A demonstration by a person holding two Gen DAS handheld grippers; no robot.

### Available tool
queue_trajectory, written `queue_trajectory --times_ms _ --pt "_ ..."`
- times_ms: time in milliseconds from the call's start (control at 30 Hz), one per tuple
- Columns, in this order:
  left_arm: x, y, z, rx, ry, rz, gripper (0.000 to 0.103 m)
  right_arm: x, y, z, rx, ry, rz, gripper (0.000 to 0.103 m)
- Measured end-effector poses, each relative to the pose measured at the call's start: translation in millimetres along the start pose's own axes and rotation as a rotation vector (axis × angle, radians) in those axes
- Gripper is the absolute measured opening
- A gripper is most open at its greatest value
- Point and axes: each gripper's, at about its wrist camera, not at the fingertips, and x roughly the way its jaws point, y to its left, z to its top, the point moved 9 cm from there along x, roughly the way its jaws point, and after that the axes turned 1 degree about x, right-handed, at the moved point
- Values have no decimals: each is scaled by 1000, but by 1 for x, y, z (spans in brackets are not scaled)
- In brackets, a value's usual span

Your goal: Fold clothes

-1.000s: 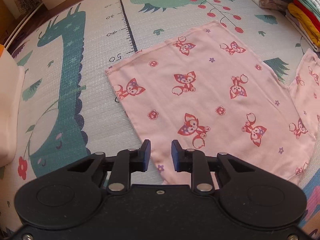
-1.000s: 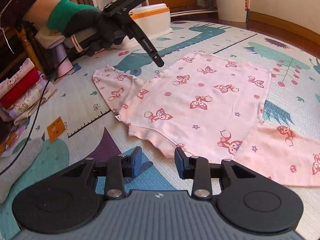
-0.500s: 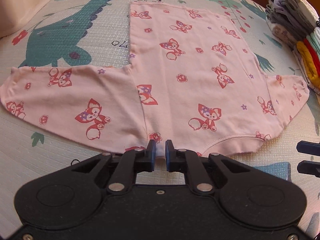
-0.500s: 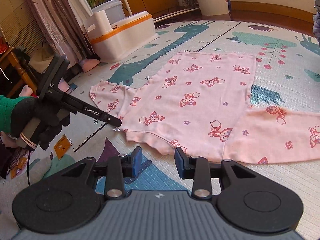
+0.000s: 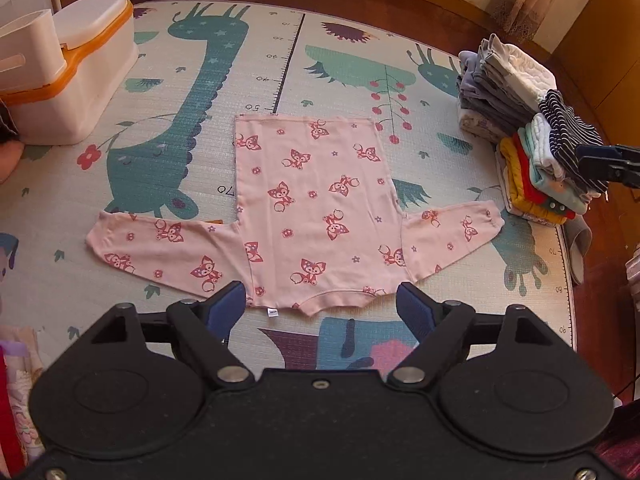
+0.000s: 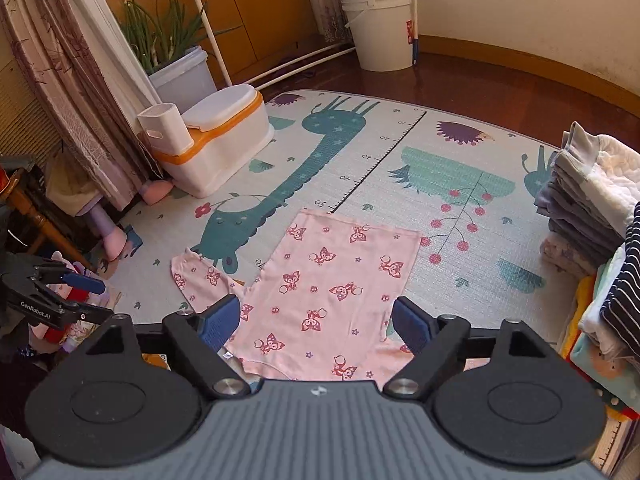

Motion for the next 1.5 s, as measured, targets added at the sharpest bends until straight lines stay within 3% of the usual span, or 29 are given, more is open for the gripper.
queue_trajectory --times_ms 67,233,333,400,600,700,767,867,1000,1100,1200,1367,1500 --pt "-28 2 -9 5 -31 15 89 -23 15 11 85 17 -5 103" --pt "-48 10 1 -133 -93 7 91 -55 62 12 212 -94 63 103" --pt "-57 5 14 -66 -104 95 92 -56 75 -2 193 -133 -18 103" --pt "-62 -1 17 -44 -116 94 92 -58 81 -7 189 -132 -78 103" --pt "-43 -23 31 -6 -115 97 93 -62 86 17 274 -181 -27 103" --pt "-28 -40 35 -36 -86 59 93 -38 83 24 260 -112 -7 103" --pt "-17 -61 36 3 -56 16 94 -20 75 25 207 -91 -34 103" --pt "1 -77 33 84 -32 49 94 6 55 16 178 -40 -95 103" --pt "24 -73 28 101 8 76 94 28 31 3 285 27 -77 103" --pt "33 -60 22 99 -2 140 94 34 31 0 345 45 -41 103" --pt "35 -57 14 89 8 167 94 33 39 1 328 35 -43 103" --pt "32 -62 0 69 3 204 94 27 34 -5 299 29 -105 103" --pt "28 -67 -21 1 9 195 94 19 14 -19 243 44 -216 103"
